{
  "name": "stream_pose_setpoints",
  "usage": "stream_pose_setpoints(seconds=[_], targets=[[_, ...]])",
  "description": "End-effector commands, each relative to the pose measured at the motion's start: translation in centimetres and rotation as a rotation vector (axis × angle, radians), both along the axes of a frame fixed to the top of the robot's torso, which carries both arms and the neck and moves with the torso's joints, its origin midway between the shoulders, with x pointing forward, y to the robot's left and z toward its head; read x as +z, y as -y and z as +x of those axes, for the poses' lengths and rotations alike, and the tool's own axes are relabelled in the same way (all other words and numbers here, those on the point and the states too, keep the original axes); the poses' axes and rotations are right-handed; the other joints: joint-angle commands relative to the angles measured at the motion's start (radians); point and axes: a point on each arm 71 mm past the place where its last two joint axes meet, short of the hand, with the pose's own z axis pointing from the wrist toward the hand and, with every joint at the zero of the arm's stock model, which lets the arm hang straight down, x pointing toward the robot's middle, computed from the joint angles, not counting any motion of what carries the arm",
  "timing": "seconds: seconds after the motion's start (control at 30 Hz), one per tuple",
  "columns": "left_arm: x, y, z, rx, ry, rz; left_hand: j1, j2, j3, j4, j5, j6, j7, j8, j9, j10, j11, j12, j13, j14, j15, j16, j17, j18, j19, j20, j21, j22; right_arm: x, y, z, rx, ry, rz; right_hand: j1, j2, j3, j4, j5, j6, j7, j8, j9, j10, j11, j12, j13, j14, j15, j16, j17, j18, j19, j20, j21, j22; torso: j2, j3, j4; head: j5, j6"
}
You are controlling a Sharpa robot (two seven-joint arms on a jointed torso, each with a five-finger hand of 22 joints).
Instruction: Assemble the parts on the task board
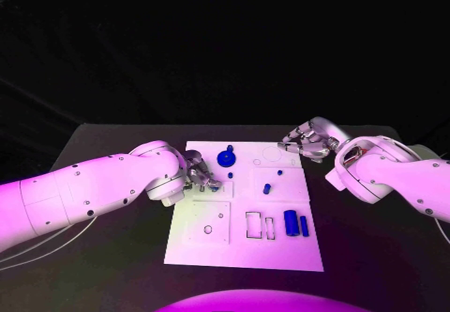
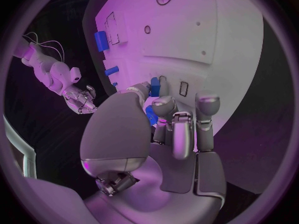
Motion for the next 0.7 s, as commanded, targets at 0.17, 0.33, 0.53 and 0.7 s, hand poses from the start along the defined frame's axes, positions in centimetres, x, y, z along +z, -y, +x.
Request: stream_pose_setpoints(seconds=[0.17,0.33,0.53,0.7], targets=[[0.51,0.14,-0.15,-0.013,0.08,0.004,0.044,0.028,0.112,-0.102,0.004,0.002,-0.006,0.011,0.007,0.016,-0.003,0.016,0.015,0.095,0.005,0.003,0.22,0.001,0.008,0.003,0.009,0.008,-0.03,-0.07,-0.06,0.011,0.004,-0.003,0.002,0.008,-0.006,0.0,0.004,0.004,-0.003,0.003,0.001,0.001,-0.002,0.005,0.023,0.045,-0.008,-0.005,0.001,0.019,0.006,0.0,-0.001,0.001,0.0,-0.0003,0.0009,0.001,-0.002],[0.42,0.15,-0.28,-0.018,0.087,0.011,0.032,0.019,0.117,-0.1,0.002,0.006,-0.009,0.019,0.014,0.022,-0.005,0.024,0.023,0.095,0.004,0.003,0.222,0.0,0.01,0.003,0.011,0.011,-0.05,-0.07,-0.06,0.011,0.004,-0.003,0.002,0.008,-0.006,0.0,0.004,0.004,-0.003,0.003,0.001,0.001,-0.002,0.005,0.023,0.045,-0.008,-0.005,0.001,0.019,0.006,0.0,-0.001,0.001,0.0,-0.0006,0.0008,0.001,-0.001],[0.32,0.17,-0.32,-0.024,0.095,0.025,0.025,0.013,0.117,-0.099,0.001,0.007,-0.011,0.024,0.017,0.025,-0.006,0.028,0.027,0.096,0.003,0.004,0.224,0.0,0.011,0.003,0.012,0.012,-0.07,-0.09,-0.07,0.012,0.004,-0.003,0.002,0.008,-0.006,0.0,0.004,0.004,-0.003,0.003,0.001,0.001,-0.002,0.005,0.023,0.045,-0.008,-0.005,0.001,0.019,0.006,0.0,-0.001,0.001,0.0,-0.0004,0.0004,0.004,-0.006],[0.16,0.23,-0.29,-0.025,0.108,0.039,0.021,0.01,0.116,-0.098,0.001,0.008,-0.012,0.028,0.02,0.027,-0.007,0.032,0.03,0.096,0.003,0.005,0.226,0.0,0.012,0.002,0.013,0.015,-0.08,-0.1,-0.08,0.012,0.004,-0.002,0.002,0.008,-0.006,0.0,0.004,0.004,-0.003,0.003,0.001,0.001,-0.002,0.005,0.023,0.045,-0.008,-0.005,0.001,0.019,0.006,0.0,-0.001,0.001,0.0,-0.0002,0.0,0.004,-0.008]])
